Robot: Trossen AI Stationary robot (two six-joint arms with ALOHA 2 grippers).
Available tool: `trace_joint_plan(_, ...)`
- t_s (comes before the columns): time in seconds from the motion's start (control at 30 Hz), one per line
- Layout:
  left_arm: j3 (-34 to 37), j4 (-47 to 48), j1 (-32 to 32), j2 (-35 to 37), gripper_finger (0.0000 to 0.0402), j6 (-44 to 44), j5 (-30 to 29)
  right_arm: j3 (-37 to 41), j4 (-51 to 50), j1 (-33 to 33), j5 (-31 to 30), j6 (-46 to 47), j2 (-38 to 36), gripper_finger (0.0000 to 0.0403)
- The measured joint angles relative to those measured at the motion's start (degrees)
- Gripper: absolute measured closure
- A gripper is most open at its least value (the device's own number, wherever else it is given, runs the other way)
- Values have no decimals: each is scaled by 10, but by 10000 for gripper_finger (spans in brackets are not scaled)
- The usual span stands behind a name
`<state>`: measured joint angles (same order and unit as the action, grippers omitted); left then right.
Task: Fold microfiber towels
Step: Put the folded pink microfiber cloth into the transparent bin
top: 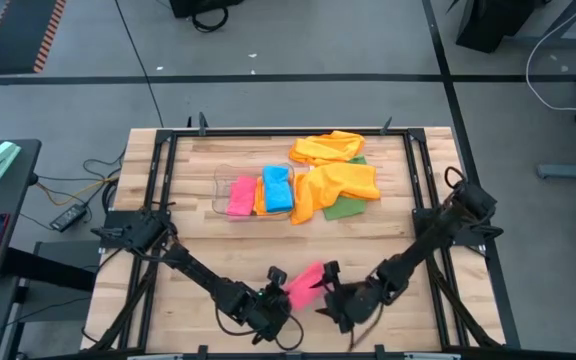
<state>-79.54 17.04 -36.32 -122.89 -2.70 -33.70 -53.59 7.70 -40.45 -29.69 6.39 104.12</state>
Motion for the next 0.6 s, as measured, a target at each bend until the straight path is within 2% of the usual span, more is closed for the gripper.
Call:
trace_joint_plan(0.2,-35,12,12,2,392,-39,66,-27,3,-31,-69,-83,32,89)
trace_joint_plan(0.37,-68,54,16,3,378,-69,69,-36,-2,-38,-82,-92,78,89)
trace_joint_plan(0.6,-93,75,18,3,392,-101,81,-43,-2,-55,-182,-107,100,89)
